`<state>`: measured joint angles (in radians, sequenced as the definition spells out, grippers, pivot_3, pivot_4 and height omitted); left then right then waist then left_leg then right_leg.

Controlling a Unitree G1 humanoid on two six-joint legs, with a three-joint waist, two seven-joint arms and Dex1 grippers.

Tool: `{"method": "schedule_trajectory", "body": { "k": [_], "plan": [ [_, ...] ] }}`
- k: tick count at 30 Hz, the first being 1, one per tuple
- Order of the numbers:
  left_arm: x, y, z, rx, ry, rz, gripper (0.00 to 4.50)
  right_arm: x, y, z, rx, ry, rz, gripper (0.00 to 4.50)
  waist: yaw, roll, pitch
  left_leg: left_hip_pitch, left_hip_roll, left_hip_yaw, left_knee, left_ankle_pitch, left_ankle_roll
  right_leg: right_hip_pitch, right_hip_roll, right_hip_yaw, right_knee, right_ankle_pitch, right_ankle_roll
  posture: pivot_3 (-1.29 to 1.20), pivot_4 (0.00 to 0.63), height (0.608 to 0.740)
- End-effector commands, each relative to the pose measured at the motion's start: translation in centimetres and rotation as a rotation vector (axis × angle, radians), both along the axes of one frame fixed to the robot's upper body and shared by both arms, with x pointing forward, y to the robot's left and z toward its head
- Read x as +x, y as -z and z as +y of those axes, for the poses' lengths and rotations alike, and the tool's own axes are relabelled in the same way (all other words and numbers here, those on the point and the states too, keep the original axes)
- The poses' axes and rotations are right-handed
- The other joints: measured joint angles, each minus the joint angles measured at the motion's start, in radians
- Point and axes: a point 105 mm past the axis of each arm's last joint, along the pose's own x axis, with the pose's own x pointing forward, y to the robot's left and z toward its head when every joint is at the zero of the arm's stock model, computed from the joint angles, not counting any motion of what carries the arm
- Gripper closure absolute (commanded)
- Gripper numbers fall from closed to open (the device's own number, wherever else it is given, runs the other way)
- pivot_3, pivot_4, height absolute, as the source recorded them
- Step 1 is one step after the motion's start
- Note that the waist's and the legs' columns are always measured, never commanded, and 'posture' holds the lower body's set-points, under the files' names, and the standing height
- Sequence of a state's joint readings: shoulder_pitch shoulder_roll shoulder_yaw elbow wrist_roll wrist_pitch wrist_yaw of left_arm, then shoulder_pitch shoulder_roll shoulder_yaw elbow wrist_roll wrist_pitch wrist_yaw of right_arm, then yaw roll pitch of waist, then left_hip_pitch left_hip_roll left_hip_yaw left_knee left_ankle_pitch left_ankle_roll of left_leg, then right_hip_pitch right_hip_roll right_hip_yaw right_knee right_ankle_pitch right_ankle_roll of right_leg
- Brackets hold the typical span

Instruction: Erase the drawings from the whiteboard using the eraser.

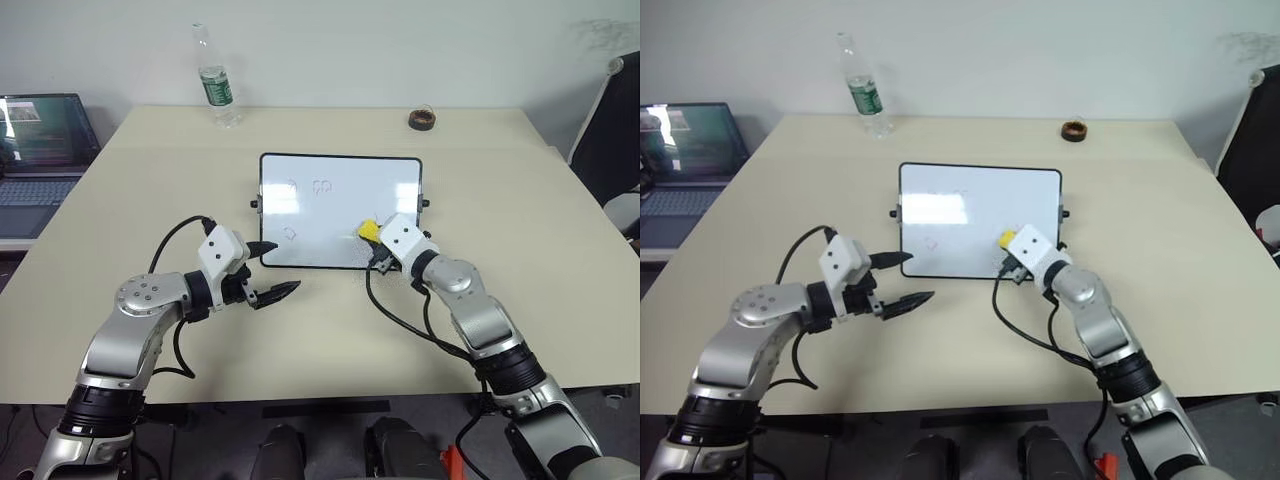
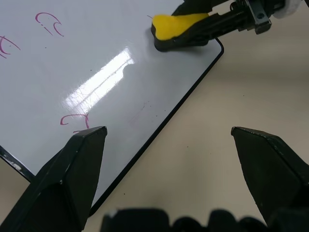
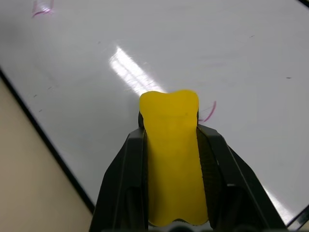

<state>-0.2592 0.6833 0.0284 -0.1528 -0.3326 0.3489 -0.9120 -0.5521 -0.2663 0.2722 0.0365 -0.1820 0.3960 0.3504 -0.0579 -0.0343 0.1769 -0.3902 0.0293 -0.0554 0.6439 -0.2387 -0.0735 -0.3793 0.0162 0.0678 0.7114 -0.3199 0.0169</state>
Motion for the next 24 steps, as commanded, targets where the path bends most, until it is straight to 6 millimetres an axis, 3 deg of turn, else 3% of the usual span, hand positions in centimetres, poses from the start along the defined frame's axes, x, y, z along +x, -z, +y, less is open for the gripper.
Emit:
{"method": "schedule_trajectory", "body": {
  "k": [1, 5, 9, 13, 15, 21, 24],
  "plan": [
    [-0.1, -1.2, -0.3, -0.004, 0.01, -0.041, 0.0, 2.0, -2.1, -3.3, 0.017, 0.172, -0.084, 3.46, 0.001, 0.0, 0.0, 0.0, 0.0, 0.0, 0.0, 0.0, 0.0, 0.0, 0.0, 0.0, 0.0, 0.0, 0.0, 0.0, 0.15, 0.74],
    [-0.1, -1.1, -0.3, -0.005, 0.011, -0.039, 0.0, 1.6, 0.1, -3.4, -0.061, 0.133, 0.006, 3.46, 0.005, 0.0, 0.0, -0.002, 0.0, -0.001, -0.001, 0.0, 0.0, 0.0, 0.0, -0.001, -0.002, 0.0, 0.0, 0.0, 0.15, 0.74],
    [-0.1, -1.1, -0.2, -0.012, 0.002, -0.037, 0.0, -0.8, 2.8, -3.3, -0.173, 0.008, 0.096, 3.46, 0.007, 0.0, 0.0, -0.002, 0.0, -0.001, -0.001, 0.0, 0.0, 0.0, 0.0, -0.002, -0.004, 0.0, 0.0, 0.0, 0.15, 0.74],
    [0.1, -1.4, 0.1, -0.032, -0.026, -0.037, 0.0, -2.2, 3.6, -2.4, -0.227, -0.073, 0.127, 3.46, 0.0, 0.0, 0.0, 0.0, 0.0, -0.001, -0.001, 0.0, 0.0, 0.002, 0.0, -0.001, -0.005, 0.0, 0.001, 0.0, 0.15, 0.74],
    [0.4, -1.5, 0.5, -0.034, -0.04, -0.043, 0.0, -1.8, 3.1, -2.1, -0.213, -0.058, 0.092, 3.46, -0.005, 0.0, 0.0, 0.002, 0.001, 0.0, -0.001, 0.0, 0.0, 0.003, 0.0, 0.0, -0.005, -0.002, 0.004, 0.0, 0.15, 0.74],
    [0.6, -2.0, 0.8, -0.042, -0.059, -0.051, 0.0, 1.0, -1.5, -2.5, -0.094, 0.105, -0.11, 3.46, -0.006, 0.0, 0.0, 0.005, 0.001, 0.001, -0.002, 0.0, 0.0, 0.005, 0.0, 0.001, -0.005, -0.002, 0.004, 0.0, 0.15, 0.74],
    [0.8, -2.5, 1.2, -0.055, -0.088, -0.065, 0.0, 1.3, -0.5, -2.5, -0.127, 0.089, -0.068, 3.46, -0.001, 0.0, 0.0, 0.004, 0.001, 0.001, -0.003, 0.0, 0.0, 0.005, 0.0, 0.001, -0.008, -0.002, 0.004, 0.0, 0.15, 0.74]
  ]
}}
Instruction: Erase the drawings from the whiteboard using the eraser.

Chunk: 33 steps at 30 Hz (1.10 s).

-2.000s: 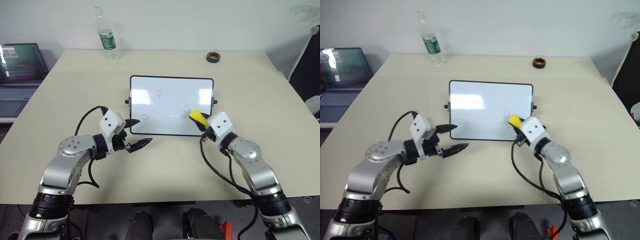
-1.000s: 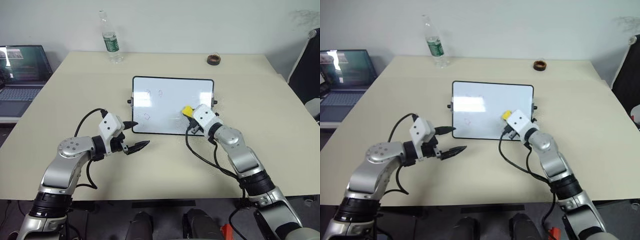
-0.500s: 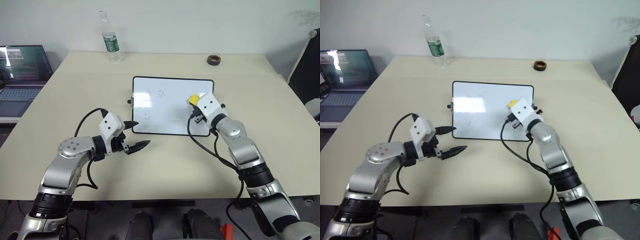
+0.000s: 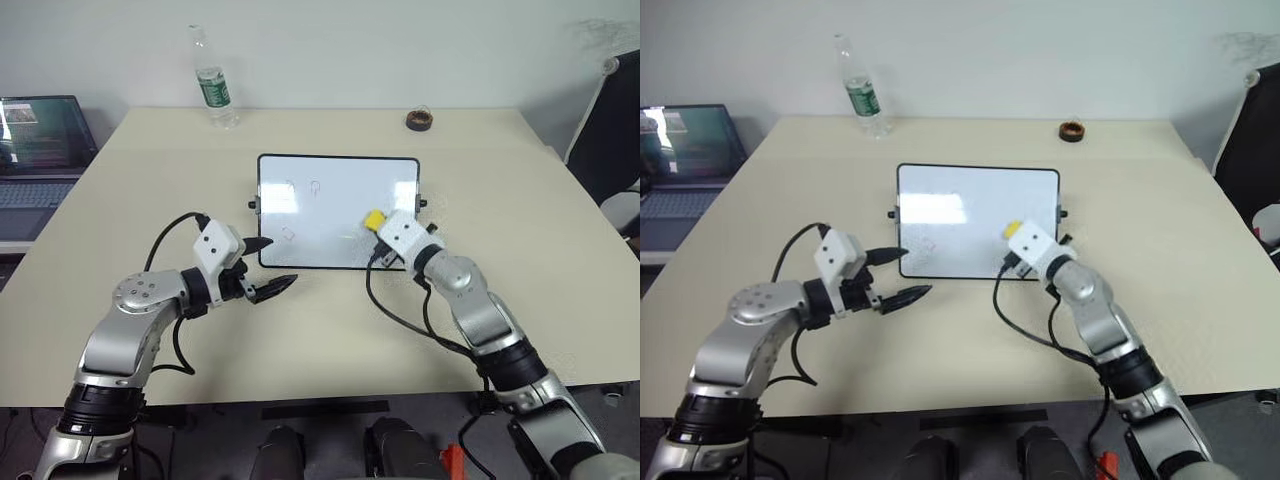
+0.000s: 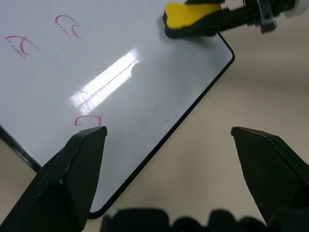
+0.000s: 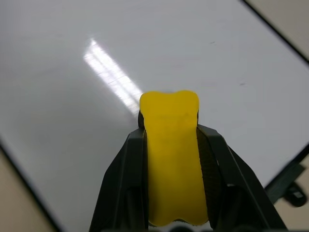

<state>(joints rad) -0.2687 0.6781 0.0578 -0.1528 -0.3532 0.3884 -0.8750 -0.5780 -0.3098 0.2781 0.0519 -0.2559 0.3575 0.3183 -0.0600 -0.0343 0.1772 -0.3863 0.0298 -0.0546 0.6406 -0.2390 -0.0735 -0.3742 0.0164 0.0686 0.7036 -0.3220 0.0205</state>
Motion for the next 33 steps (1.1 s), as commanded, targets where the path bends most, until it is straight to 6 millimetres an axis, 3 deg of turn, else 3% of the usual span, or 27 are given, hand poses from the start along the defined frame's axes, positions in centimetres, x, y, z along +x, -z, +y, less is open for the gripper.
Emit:
{"method": "schedule_trajectory", "body": {
  "k": [1, 4, 7, 12, 21, 24, 30, 33],
  "plan": [
    [0.4, -2.1, 0.7, -0.026, -0.046, -0.072, 0.0, 0.4, 1.4, -1.2, -0.042, 0.028, 0.057, 3.46, 0.003, 0.0, 0.0, 0.0, 0.0, 0.0, -0.001, 0.0, 0.0, 0.0, 0.0, 0.0, -0.001, 0.0, -0.001, 0.0, 0.15, 0.74],
    [1.5, -3.3, 2.2, -0.049, -0.149, -0.115, 0.0, -1.2, 3.4, 0.0, -0.054, -0.08, 0.161, 3.46, 0.003, -0.001, 0.0, 0.0, 0.0, -0.001, -0.002, 0.0, 0.0, 0.001, -0.001, -0.001, -0.004, 0.002, -0.003, 0.0, 0.15, 0.74],
    [2.2, -4.5, 3.8, -0.075, -0.235, -0.144, 0.0, -2.0, 3.1, 1.5, -0.051, -0.152, 0.169, 3.46, 0.001, -0.001, 0.0, 0.0, 0.0, -0.001, -0.003, 0.0, 0.0, 0.001, -0.001, -0.001, -0.005, 0.002, -0.003, 0.0, 0.15, 0.74],
    [1.8, -4.8, 4.6, -0.065, -0.283, -0.16, 0.0, -2.0, 3.1, 2.1, -0.079, -0.191, 0.179, 3.46, -0.007, 0.0, 0.0, 0.001, 0.0, 0.001, -0.006, 0.0, 0.0, 0.001, 0.0, 0.0, -0.006, 0.002, -0.003, 0.0, 0.15, 0.74],
    [1.2, -4.4, 4.8, -0.055, -0.306, -0.157, 0.0, -0.1, -0.6, 3.3, 0.015, -0.152, 0.015, 3.46, -0.004, 0.0, 0.0, 0.001, 0.0, 0.0, -0.008, 0.0, 0.0, 0.0, -0.001, 0.0, -0.006, 0.002, -0.003, 0.0, 0.15, 0.74],
    [0.9, -4.5, 5.2, -0.062, -0.33, -0.162, 0.0, -0.4, -1.5, 3.1, 0.082, -0.167, 0.006, 3.46, 0.001, 0.0, 0.001, 0.001, 0.0, 0.0, -0.01, 0.0, 0.0, 0.0, -0.002, 0.0, -0.007, 0.002, -0.003, 0.0, 0.15, 0.74],
    [0.6, -4.9, 5.9, -0.114, -0.359, -0.167, 0.0, -2.6, -4.3, 2.6, 0.274, -0.262, 0.028, 3.46, 0.006, 0.0, 0.001, -0.015, 0.002, -0.001, -0.011, 0.0, -0.001, -0.014, -0.003, -0.002, -0.007, 0.002, -0.004, 0.0, 0.15, 0.74],
    [0.4, -5.3, 6.8, -0.137, -0.409, -0.209, 0.0, -5.8, -5.8, 2.1, 0.356, -0.412, 0.051, 3.46, 0.01, 0.0, 0.001, -0.015, 0.003, -0.001, -0.011, 0.0, 0.0, -0.014, -0.004, -0.002, -0.008, 0.002, -0.003, 0.0, 0.15, 0.74]
  ]
}}
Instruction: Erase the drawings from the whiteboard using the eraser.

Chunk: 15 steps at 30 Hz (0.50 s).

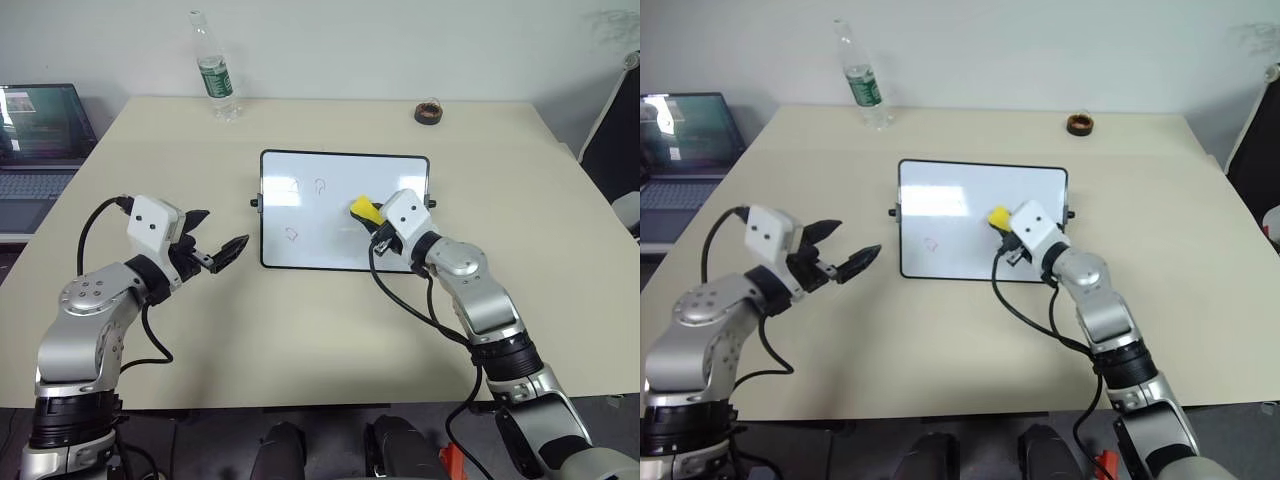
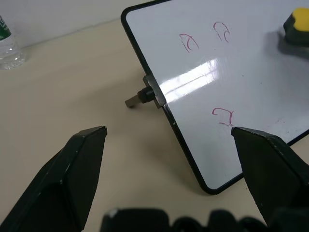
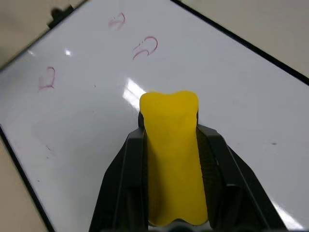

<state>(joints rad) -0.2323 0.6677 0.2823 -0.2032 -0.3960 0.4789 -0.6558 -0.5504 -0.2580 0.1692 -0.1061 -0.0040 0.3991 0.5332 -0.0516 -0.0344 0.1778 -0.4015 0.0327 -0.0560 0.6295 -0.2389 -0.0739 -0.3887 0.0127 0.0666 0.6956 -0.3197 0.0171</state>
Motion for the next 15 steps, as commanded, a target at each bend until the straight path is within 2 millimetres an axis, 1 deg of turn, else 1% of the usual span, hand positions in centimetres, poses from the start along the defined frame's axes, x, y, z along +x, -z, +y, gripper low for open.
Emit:
{"method": "schedule_trajectory", "body": {
  "k": [1, 3, 6, 10, 15],
  "plan": [
    [-0.5, -2.1, 1.4, -0.019, -0.072, -0.113, 0.0, -3.9, -2.9, -0.8, 0.093, -0.157, -0.037, 3.46, 0.003, 0.0, 0.0, 0.0, 0.0, 0.0, -0.001, 0.0, 0.0, 0.0, 0.0, 0.0, -0.001, 0.0, 0.0, 0.0, 0.15, 0.74],
    [-0.5, -2.2, 1.8, -0.031, -0.097, -0.129, 0.0, -4.9, -2.4, -1.6, 0.098, -0.167, -0.004, 3.46, 0.004, 0.0, 0.0, 0.0, 0.001, -0.001, -0.001, 0.0, 0.0, 0.001, -0.001, 0.0, -0.003, 0.0, 0.0, 0.0, 0.15, 0.74],
    [-0.6, -2.3, 1.7, -0.044, -0.094, -0.136, 0.0, -5.8, -2.0, -2.4, 0.099, -0.166, 0.012, 3.46, 0.004, 0.0, 0.0, 0.001, -0.001, 0.0, 0.0, 0.0, 0.0, 0.002, -0.001, 0.0, -0.002, 0.0, 0.0, 0.0, 0.15, 0.74],
    [-0.8, -2.0, 1.7, -0.066, -0.098, -0.134, 0.0, -6.4, -1.9, -3.0, 0.148, -0.134, 0.019, 3.46, 0.002, 0.0, 0.0, 0.002, -0.002, 0.0, 0.0, 0.0, 0.0, 0.002, 0.0, 0.0, 0.001, 0.0, 0.0, 0.0, 0.15, 0.74],
    [-1.6, -1.0, 1.2, -0.054, -0.086, -0.106, 0.0, -6.8, -1.0, -3.7, 0.175, -0.097, 0.039, 3.46, 0.002, 0.0, 0.0, 0.002, -0.002, 0.001, 0.0, 0.0, 0.0, 0.002, 0.0, 0.0, 0.0, 0.0, 0.0, 0.0, 0.15, 0.74]
  ]
}}
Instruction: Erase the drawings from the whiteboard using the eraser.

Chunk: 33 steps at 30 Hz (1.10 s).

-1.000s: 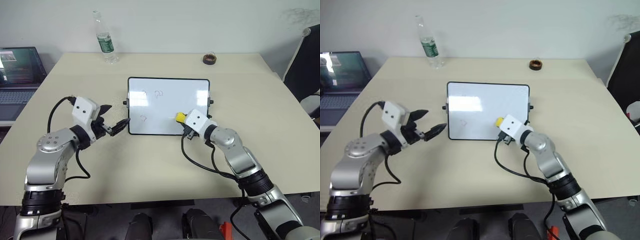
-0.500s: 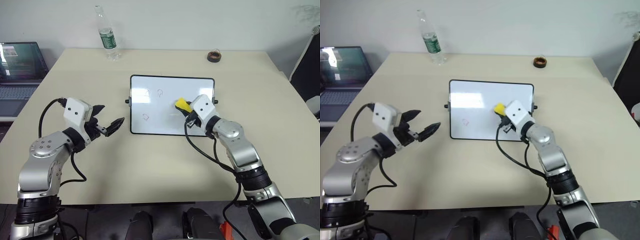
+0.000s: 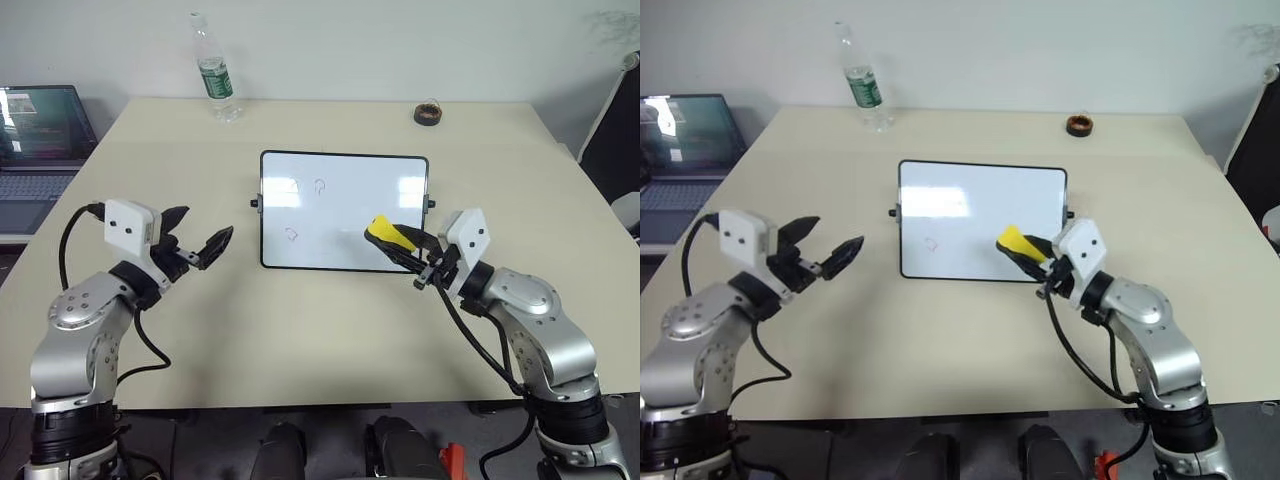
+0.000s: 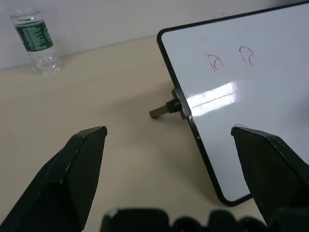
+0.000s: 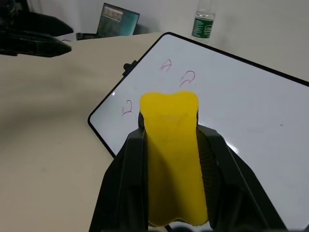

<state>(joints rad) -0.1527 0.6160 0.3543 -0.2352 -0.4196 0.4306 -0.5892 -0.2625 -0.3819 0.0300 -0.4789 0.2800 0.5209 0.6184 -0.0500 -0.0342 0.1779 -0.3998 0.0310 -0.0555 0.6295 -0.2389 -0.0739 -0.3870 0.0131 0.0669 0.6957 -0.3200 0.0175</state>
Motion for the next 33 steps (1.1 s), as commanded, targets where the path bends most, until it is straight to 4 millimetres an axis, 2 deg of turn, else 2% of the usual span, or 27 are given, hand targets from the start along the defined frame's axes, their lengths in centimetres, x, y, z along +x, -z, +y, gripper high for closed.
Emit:
{"method": "schedule_trajectory", "body": {
  "k": [1, 10, 16, 25, 28, 31, 33],
  "plan": [
    [-0.8, -1.1, -0.4, 0.021, 0.014, -0.048, 0.0, -0.5, -1.1, -0.4, 0.032, 0.018, -0.048, 3.46, 0.0, 0.0, 0.0, 0.0, 0.0, 0.0, 0.0, 0.0, 0.0, 0.0, 0.0, 0.0, 0.0, 0.0, 0.0, 0.0, 0.15, 0.74],
    [-2.4, 0.4, -2.0, 0.072, 0.11, 0.022, 0.0, -0.4, -0.1, -0.7, -0.035, 0.005, -0.024, 3.46, 0.001, 0.0, 0.0, 0.0, 0.0, 0.0, 0.0, 0.0, 0.0, 0.0, 0.0, 0.0, 0.0, 0.0, 0.0, 0.0, 0.15, 0.74],
    [-2.3, 0.7, -2.7, 0.071, 0.146, 0.036, 0.0, -1.1, 0.7, -1.1, -0.071, -0.016, 0.021, 3.46, 0.002, 0.0, 0.0, 0.0, -0.001, 0.0, 0.0, 0.0, 0.0, 0.0, 0.0, 0.0, 0.0, 0.0, 0.0, 0.0, 0.15, 0.74],
    [-1.8, 0.5, -2.6, 0.08, 0.159, 0.036, 0.0, -1.2, 0.4, -0.5, -0.076, -0.018, 0.007, 3.46, 0.002, 0.0, 0.0, 0.001, -0.001, 0.001, 0.0, 0.0, 0.0, 0.0, 0.001, 0.001, 0.0, 0.0, 0.0, 0.0, 0.15, 0.74],
    [-1.2, 0.2, -2.1, 0.087, 0.134, 0.018, 0.0, -0.1, 0.3, 0.0, -0.102, 0.008, -0.046, 3.46, 0.001, 0.0, 0.0, 0.001, -0.001, 0.001, 0.0, 0.0, 0.0, 0.0, 0.001, 0.0, 0.001, 0.0, 0.0, 0.0, 0.15, 0.74],
    [-0.8, 0.1, -2.3, 0.099, 0.143, 0.008, 0.0, 2.1, 0.2, 0.8, -0.107, 0.037, -0.094, 3.46, -0.004, 0.0, 0.0, 0.002, -0.002, 0.002, 0.001, 0.0, 0.0, 0.0, 0.001, 0.001, 0.001, 0.0, 0.0, 0.0, 0.15, 0.74],
    [-0.8, -0.1, -2.8, 0.094, 0.166, 0.008, 0.0, 3.4, -0.6, 1.7, -0.091, 0.041, -0.142, 3.46, -0.004, 0.0, 0.0, 0.001, -0.002, 0.002, 0.001, 0.0, 0.0, 0.0, 0.002, 0.001, 0.001, 0.0, 0.0, 0.0, 0.15, 0.74]
  ]
}}
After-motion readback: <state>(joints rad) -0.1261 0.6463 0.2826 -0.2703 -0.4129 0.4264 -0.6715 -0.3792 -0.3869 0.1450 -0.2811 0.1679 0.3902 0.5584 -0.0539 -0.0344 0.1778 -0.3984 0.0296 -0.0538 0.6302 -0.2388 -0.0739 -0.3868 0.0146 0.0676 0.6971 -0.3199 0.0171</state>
